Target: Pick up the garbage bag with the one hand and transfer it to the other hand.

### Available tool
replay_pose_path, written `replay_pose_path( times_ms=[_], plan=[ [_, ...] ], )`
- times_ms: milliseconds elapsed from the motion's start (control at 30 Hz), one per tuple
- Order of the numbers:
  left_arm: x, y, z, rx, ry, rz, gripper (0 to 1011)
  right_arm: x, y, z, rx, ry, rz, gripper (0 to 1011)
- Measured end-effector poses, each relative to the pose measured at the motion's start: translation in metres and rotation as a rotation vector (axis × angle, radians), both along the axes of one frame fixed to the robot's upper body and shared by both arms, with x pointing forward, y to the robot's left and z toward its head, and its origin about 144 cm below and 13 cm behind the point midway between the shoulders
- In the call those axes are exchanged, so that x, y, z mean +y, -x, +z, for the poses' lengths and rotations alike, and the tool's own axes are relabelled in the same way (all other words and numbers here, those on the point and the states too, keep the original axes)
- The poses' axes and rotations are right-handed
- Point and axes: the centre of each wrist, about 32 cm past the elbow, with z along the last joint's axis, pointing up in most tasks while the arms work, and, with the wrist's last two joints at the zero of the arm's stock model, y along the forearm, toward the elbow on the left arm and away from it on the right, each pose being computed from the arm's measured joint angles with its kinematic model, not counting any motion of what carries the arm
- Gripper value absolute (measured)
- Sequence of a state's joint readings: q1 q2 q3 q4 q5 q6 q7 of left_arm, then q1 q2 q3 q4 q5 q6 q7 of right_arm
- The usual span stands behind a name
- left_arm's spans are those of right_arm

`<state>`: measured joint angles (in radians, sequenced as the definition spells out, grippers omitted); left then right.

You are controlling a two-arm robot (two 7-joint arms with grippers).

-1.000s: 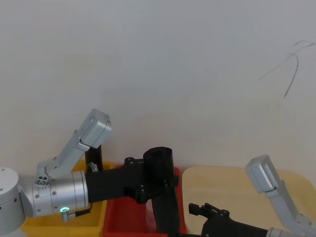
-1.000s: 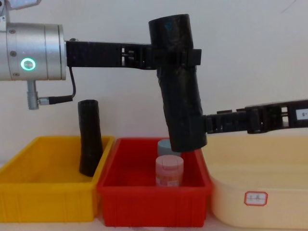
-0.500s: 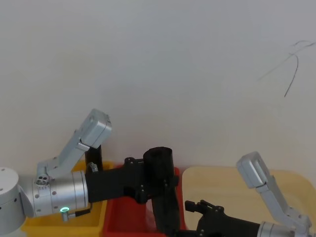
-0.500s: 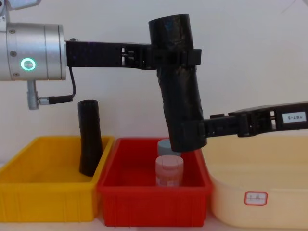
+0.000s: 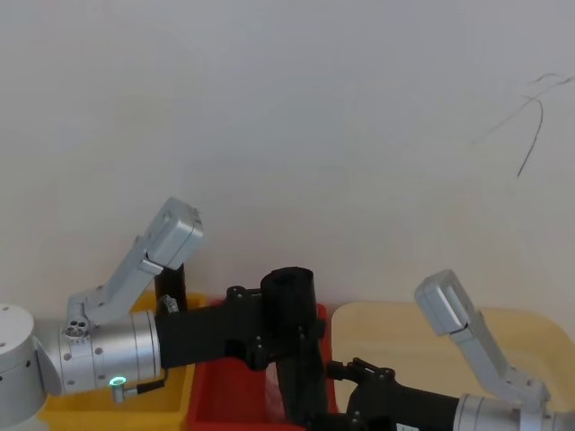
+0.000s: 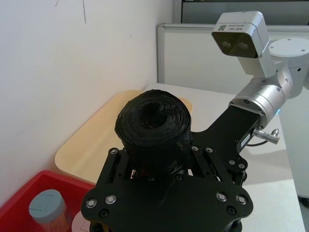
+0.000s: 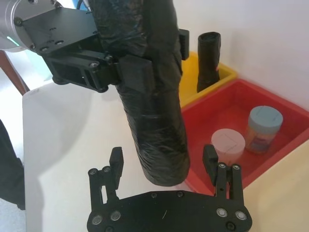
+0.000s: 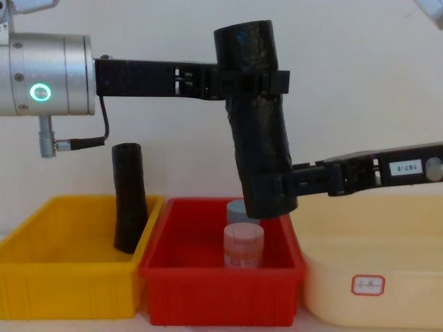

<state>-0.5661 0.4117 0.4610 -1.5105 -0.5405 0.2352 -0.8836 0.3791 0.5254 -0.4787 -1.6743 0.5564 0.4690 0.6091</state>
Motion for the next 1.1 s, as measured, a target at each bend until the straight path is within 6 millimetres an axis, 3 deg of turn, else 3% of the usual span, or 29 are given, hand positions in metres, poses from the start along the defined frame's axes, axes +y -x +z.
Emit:
replay_pose_path(
  times_ms=[1100],
  plan=[
    [0.0,0.0,0.0,0.0,0.0,0.0,462,0.022,-0.023,0.008,-0.012,-0.001,0.069,1001]
  ],
)
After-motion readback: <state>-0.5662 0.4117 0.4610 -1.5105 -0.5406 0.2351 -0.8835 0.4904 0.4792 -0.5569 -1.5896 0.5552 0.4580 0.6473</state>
